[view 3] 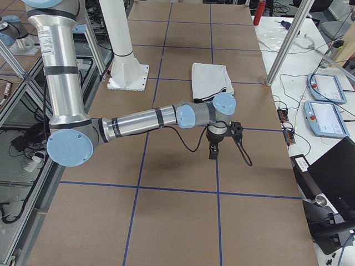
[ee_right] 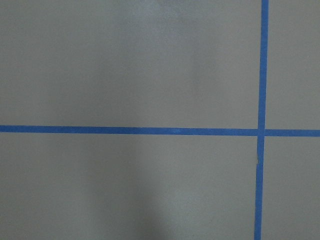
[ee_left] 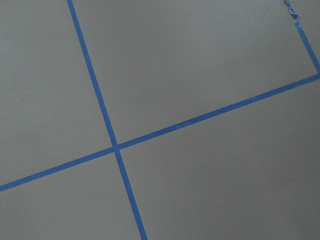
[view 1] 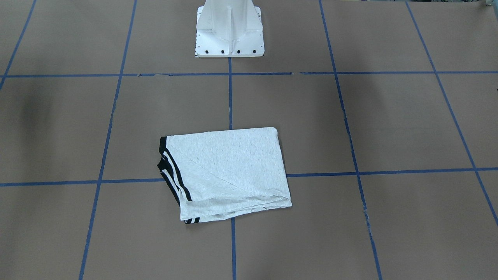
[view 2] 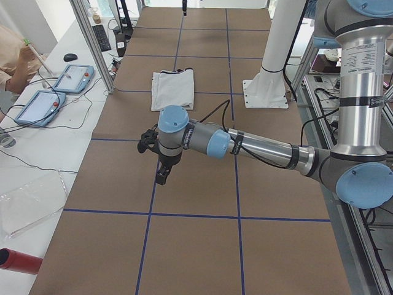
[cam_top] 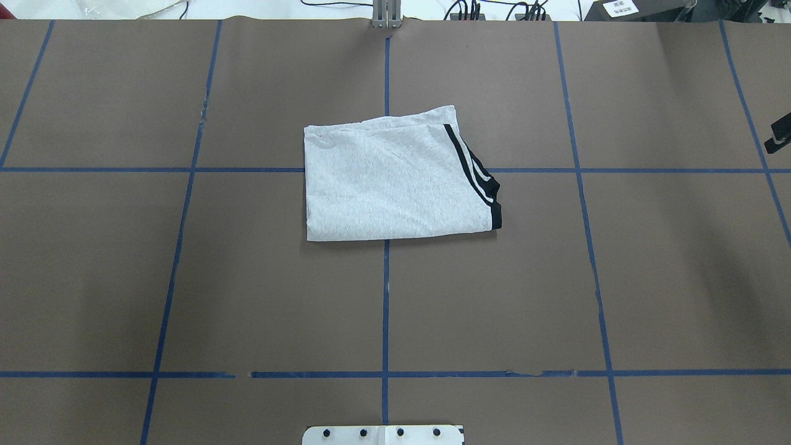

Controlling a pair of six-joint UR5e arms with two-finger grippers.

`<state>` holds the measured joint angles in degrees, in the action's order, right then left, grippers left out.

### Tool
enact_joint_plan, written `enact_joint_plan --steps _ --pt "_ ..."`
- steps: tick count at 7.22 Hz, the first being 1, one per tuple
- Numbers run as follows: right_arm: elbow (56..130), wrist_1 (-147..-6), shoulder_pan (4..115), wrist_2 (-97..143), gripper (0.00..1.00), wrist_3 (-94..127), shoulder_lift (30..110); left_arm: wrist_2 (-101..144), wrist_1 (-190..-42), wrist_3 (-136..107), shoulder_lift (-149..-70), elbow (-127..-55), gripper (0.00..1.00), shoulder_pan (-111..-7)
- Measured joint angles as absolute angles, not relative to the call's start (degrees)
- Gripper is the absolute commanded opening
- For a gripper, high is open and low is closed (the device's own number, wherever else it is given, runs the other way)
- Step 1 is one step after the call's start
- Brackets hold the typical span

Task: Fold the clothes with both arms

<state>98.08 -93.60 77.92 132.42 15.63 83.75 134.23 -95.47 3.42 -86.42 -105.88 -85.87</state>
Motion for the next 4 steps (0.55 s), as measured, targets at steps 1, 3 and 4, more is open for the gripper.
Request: enact_joint_plan --steps 1,3,4 --pt "98.19 -93.62 77.92 132.48 1.00 15.64 83.88 134.19 -95.53 3.47 -86.45 -104.91 1.00 -85.87" --pt "98.05 -93.71 78.29 133.69 1.00 15.44 85.34 134.29 -95.59 3.42 -87.55 -101.97 1.00 -85.87" --pt "98.06 -93.71 79.14 134.61 1.00 15.12 86.79 134.30 -95.57 3.42 -88.02 -101.13 1.00 -85.91"
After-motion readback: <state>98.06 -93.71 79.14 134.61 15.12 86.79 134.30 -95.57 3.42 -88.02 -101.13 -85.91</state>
